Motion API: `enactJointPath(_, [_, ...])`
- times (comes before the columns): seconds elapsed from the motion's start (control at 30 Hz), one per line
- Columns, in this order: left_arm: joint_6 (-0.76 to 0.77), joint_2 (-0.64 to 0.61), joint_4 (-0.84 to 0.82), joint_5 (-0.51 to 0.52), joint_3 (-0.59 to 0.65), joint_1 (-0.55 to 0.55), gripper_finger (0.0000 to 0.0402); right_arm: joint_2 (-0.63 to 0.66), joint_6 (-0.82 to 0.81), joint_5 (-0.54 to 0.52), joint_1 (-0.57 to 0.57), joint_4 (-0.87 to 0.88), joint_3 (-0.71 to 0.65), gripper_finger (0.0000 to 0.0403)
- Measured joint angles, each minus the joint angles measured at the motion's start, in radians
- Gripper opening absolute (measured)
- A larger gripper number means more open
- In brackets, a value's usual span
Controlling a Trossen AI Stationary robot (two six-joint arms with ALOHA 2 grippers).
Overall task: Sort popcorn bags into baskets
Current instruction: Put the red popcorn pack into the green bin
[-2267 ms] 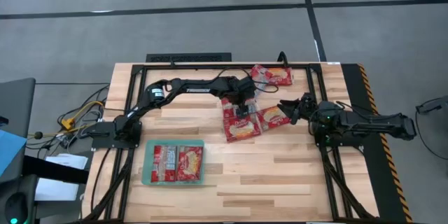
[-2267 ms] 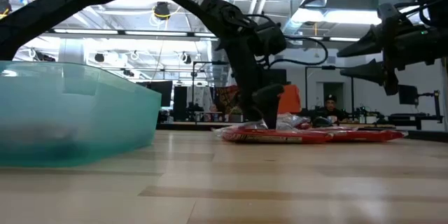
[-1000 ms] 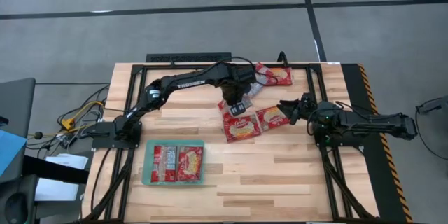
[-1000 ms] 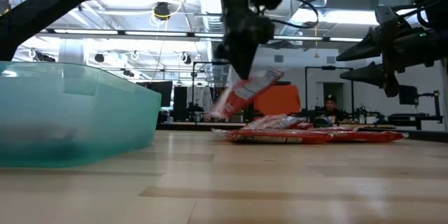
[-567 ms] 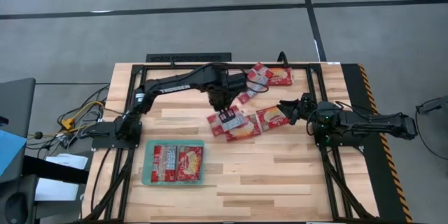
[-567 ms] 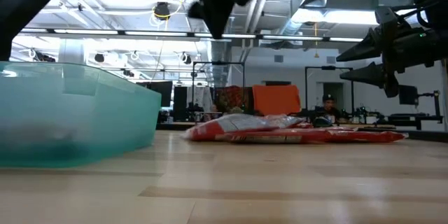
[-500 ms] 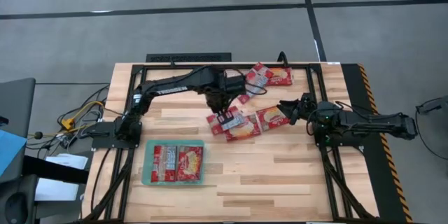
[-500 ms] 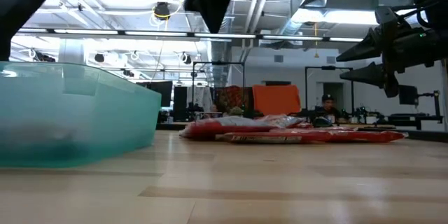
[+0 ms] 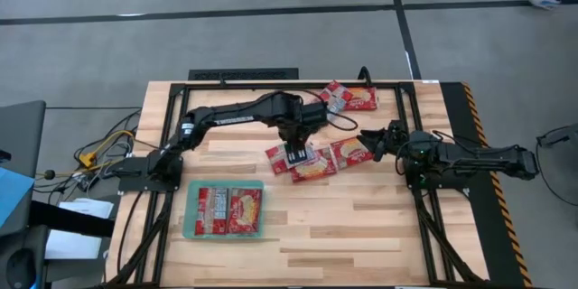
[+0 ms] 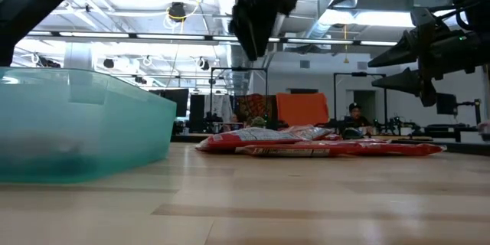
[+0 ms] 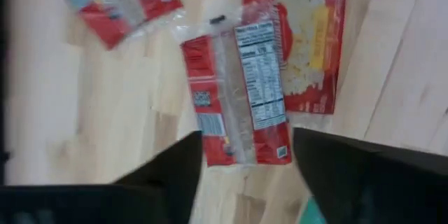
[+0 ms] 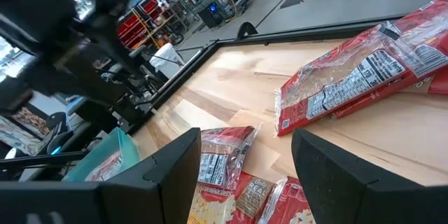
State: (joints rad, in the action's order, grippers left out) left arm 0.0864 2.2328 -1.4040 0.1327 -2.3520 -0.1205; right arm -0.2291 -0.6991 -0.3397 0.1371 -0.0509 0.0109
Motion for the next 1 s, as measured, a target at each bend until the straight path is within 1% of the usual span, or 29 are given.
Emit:
enactJointPath(0.1, [-0.025, 0.050, 0.018, -0.005, 0.003, -0.024, 0.0282, 0.000, 0.000, 0.000, 0.000, 0.000, 0.000, 0.0249])
enactJointPath(0.13, [-0.035, 0.063, 0.016, -0.001, 0.003, -0.029, 0.0300, 0.000, 0.000, 0.000, 0.000, 0.000, 0.000, 0.0249])
enactJointPath(0.2, [-0.039, 0.076, 0.034, 0.009, 0.003, -0.036, 0.0323, 0.000, 0.000, 0.000, 0.000, 0.001, 0.000, 0.0249])
enactJointPath(0.3, [-0.005, 0.075, 0.099, 0.000, 0.066, -0.043, 0.0331, 0.000, 0.000, 0.001, 0.000, 0.001, 0.000, 0.0249])
enactJointPath(0.37, [0.012, 0.067, 0.116, -0.011, 0.120, -0.042, 0.0325, 0.000, 0.000, 0.001, 0.001, 0.001, 0.000, 0.0249])
enactJointPath(0.43, [0.013, 0.033, 0.134, -0.004, 0.172, -0.033, 0.0313, 0.000, 0.000, 0.002, 0.000, 0.001, 0.000, 0.0249])
enactJointPath(0.5, [0.012, -0.036, 0.207, 0.020, 0.264, -0.021, 0.0299, 0.000, 0.000, 0.001, 0.001, 0.001, 0.000, 0.0249])
enactJointPath(0.57, [0.024, -0.108, 0.336, 0.022, 0.399, -0.015, 0.0287, 0.000, 0.000, 0.002, 0.001, 0.001, 0.000, 0.0249])
enactJointPath(0.63, [0.059, -0.184, 0.500, -0.018, 0.578, -0.015, 0.0278, 0.000, 0.000, 0.002, 0.000, 0.001, 0.000, 0.0249])
enactJointPath(0.7, [0.086, -0.273, 0.668, -0.031, 0.760, -0.015, 0.0273, 0.000, 0.000, 0.005, 0.000, 0.001, 0.000, 0.0249])
enactJointPath(0.77, [0.092, -0.356, 0.861, -0.001, 0.917, -0.016, 0.0271, 0.000, 0.001, 0.004, 0.000, 0.001, 0.000, 0.0249])
enactJointPath(0.83, [0.092, -0.406, 1.036, 0.045, 1.046, -0.016, 0.0270, 0.000, 0.001, 0.005, 0.000, 0.001, 0.000, 0.0249])
enactJointPath(0.87, [0.091, -0.413, 1.110, 0.061, 1.096, -0.016, 0.0270, 0.000, 0.001, 0.004, 0.000, 0.001, 0.000, 0.0249])
enactJointPath(0.93, [0.090, -0.414, 1.239, 0.061, 1.164, -0.016, 0.0270, 0.000, 0.001, 0.005, 0.000, 0.001, 0.000, 0.0249])
enactJointPath(1.0, [0.098, -0.409, 1.332, 0.041, 1.190, -0.014, 0.0270, 0.000, 0.000, 0.005, 0.000, 0.001, 0.000, 0.0249])
